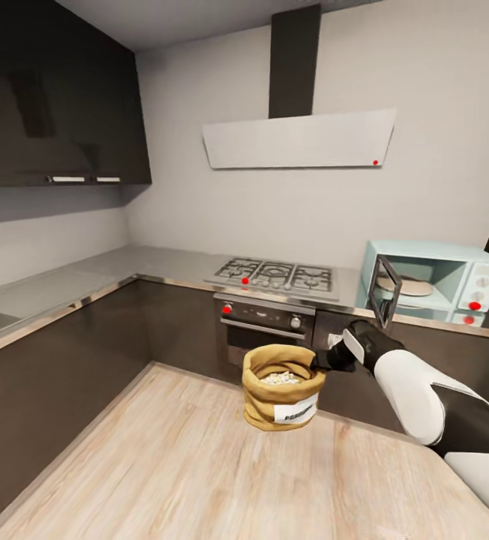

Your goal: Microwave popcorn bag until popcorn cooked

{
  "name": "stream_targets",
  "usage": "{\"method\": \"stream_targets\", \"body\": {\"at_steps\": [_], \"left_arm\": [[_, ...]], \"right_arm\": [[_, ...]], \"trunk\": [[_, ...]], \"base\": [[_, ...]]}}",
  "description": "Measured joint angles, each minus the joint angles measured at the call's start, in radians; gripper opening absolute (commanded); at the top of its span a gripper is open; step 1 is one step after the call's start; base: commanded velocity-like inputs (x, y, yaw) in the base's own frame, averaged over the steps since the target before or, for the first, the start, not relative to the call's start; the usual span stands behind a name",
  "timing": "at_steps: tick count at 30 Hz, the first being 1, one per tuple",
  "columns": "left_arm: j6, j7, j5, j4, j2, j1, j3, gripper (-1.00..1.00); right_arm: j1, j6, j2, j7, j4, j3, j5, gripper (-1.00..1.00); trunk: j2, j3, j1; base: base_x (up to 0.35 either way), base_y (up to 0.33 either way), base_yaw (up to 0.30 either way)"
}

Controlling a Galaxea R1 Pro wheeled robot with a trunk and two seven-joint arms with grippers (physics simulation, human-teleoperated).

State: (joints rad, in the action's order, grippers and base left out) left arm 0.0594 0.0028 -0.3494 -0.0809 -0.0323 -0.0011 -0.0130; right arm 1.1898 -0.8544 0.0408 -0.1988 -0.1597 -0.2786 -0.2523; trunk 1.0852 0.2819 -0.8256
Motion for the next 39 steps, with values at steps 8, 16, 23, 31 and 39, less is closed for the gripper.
{"method": "stream_targets", "body": {"at_steps": [8, 16, 23, 31, 39], "left_arm": [[0.000, 0.000, 0.000, 0.000, 0.000, 0.000, 0.000, 1.00], [0.000, 0.000, 0.000, 0.000, -0.001, 0.000, 0.000, 1.00], [0.000, 0.000, 0.000, 0.000, -0.001, 0.000, 0.000, 1.00], [0.000, 0.000, 0.000, 0.000, -0.002, 0.000, 0.000, 1.00], [0.000, 0.000, 0.000, 0.000, -0.002, 0.000, 0.000, 1.00]], "right_arm": [[0.000, 0.002, 0.024, 0.000, 0.001, -0.002, 0.002, -1.00], [0.000, 0.002, 0.040, 0.000, 0.001, -0.002, 0.001, -1.00], [0.000, 0.002, 0.085, -0.002, -0.002, -0.004, 0.001, -1.00], [0.000, 0.001, 0.087, -0.002, -0.002, -0.004, 0.006, -1.00], [0.000, 0.001, 0.103, -0.007, -0.005, -0.003, 0.005, -1.00]], "trunk": [[0.000, -0.004, 0.000], [0.000, -0.008, 0.000], [0.000, -0.012, 0.000], [0.000, -0.016, 0.000], [0.000, -0.020, 0.000]], "base": [[0.000, 0.000, -0.277], [0.000, 0.000, -0.277], [0.000, 0.000, -0.277], [0.000, 0.000, -0.277], [0.000, 0.000, -0.277]]}}
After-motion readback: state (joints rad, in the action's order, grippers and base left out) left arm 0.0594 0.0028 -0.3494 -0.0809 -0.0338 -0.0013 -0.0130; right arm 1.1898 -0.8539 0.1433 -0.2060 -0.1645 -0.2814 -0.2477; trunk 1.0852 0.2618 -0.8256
